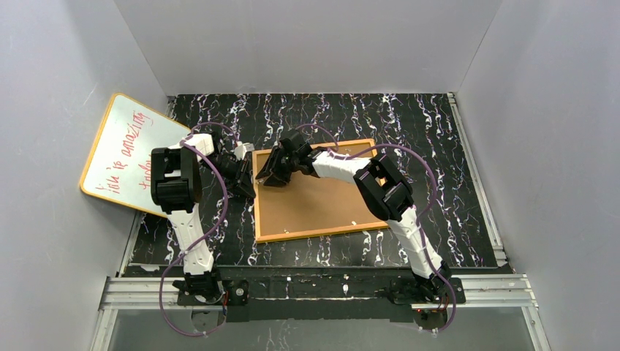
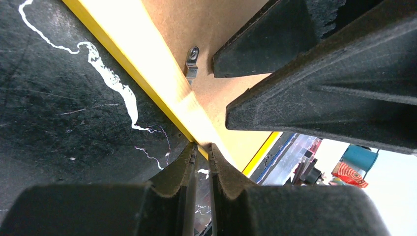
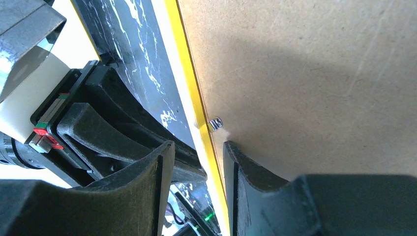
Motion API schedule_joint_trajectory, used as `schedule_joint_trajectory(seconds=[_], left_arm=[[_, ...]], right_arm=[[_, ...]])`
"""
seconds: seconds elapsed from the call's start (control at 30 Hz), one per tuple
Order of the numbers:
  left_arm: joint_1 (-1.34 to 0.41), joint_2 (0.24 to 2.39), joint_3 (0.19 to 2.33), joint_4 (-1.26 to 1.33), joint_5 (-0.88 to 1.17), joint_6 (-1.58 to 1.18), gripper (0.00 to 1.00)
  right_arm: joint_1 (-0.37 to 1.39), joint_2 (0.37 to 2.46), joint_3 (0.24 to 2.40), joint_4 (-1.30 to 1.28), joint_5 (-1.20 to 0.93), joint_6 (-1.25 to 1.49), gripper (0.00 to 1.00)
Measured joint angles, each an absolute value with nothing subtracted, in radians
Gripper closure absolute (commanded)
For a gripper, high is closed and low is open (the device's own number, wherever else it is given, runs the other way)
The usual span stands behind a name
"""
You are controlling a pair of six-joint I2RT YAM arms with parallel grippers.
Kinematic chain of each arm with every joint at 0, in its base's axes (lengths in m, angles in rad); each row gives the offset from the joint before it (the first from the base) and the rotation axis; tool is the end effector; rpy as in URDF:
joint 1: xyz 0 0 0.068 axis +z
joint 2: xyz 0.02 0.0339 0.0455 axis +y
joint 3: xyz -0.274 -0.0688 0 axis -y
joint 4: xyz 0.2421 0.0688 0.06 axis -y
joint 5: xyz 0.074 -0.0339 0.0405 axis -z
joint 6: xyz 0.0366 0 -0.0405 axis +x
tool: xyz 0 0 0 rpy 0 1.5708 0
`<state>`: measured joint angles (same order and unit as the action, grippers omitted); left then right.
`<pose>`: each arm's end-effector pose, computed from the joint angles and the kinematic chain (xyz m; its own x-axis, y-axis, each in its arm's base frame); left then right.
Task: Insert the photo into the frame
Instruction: Install the photo frame at the center of the board.
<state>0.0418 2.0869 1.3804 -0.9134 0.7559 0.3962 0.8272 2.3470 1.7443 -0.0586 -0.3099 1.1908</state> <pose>0.3741 -0.0095 0.1398 -0.9453 0.2415 -0.2191 0.3260 0.6855 -0.6510 0.3515 0.3986 0.1544 -0.9565 0.2665 -0.1188 0.0656 0.5932 0.8024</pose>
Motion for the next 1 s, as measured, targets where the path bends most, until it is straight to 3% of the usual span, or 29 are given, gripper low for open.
schedule_joint_trajectory(seconds=[1.0], left_arm=[[0.042,2.086,1.381,-0.914,0.756,0.398,0.98]], right_arm=[[0.828,2.396,1.783,-0.016,-0.343,1.314,0.51]])
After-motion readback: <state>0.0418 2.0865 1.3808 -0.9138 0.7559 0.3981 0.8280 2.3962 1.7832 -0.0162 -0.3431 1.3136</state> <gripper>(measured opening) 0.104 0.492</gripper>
